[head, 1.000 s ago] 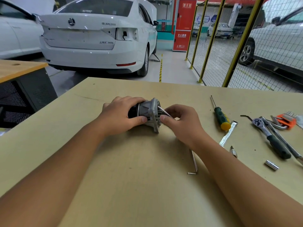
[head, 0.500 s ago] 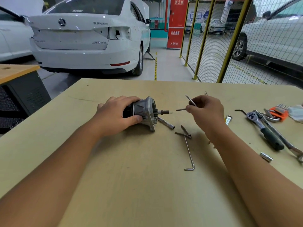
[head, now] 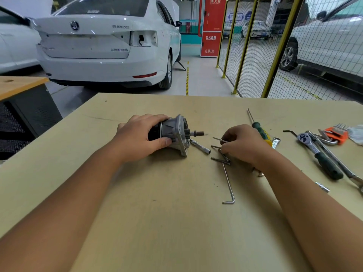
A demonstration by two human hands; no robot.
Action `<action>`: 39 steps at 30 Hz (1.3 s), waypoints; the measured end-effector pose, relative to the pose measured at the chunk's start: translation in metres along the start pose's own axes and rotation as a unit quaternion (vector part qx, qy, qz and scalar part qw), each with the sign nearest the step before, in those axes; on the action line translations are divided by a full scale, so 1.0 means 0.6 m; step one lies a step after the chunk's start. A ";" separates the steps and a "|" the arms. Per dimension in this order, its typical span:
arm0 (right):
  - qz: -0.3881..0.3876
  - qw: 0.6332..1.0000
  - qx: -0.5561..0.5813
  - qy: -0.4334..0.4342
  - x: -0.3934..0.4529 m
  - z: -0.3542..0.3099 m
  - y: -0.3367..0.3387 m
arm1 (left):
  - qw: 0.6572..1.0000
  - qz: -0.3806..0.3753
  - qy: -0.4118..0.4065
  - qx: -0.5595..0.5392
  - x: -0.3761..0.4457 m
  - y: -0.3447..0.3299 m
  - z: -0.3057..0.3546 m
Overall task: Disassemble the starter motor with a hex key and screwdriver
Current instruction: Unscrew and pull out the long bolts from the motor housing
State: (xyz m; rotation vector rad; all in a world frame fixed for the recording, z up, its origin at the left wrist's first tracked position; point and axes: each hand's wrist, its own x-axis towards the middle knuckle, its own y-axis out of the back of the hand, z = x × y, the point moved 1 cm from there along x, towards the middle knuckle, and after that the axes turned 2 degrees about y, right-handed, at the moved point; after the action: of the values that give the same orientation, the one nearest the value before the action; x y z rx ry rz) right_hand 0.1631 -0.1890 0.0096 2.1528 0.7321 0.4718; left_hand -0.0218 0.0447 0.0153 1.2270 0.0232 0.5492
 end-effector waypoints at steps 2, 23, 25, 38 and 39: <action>-0.011 1.000 -0.003 -0.003 -0.001 0.001 0.001 | 1.000 -0.001 0.000 -0.001 0.000 0.001 -0.001; 0.163 0.970 0.158 0.092 -0.016 -0.020 -0.015 | 0.999 -0.015 -0.003 -0.033 -0.007 0.009 0.002; 0.134 0.969 0.159 0.133 -0.027 -0.034 -0.019 | 0.998 -0.016 -0.010 -0.053 -0.008 0.012 0.001; 0.018 0.966 0.054 0.253 -0.022 -0.086 -0.067 | 0.984 -0.042 -0.045 -0.170 -0.005 0.016 -0.027; 0.008 0.967 0.061 0.249 -0.020 -0.086 -0.070 | 0.982 -0.041 -0.044 -0.177 -0.005 0.015 -0.029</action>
State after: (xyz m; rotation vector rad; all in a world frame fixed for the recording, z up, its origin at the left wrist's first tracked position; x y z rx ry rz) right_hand 0.1112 -0.1455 0.0071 2.1722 1.0378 1.0224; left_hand -0.0330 0.0609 0.0165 0.8975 -0.0956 0.4055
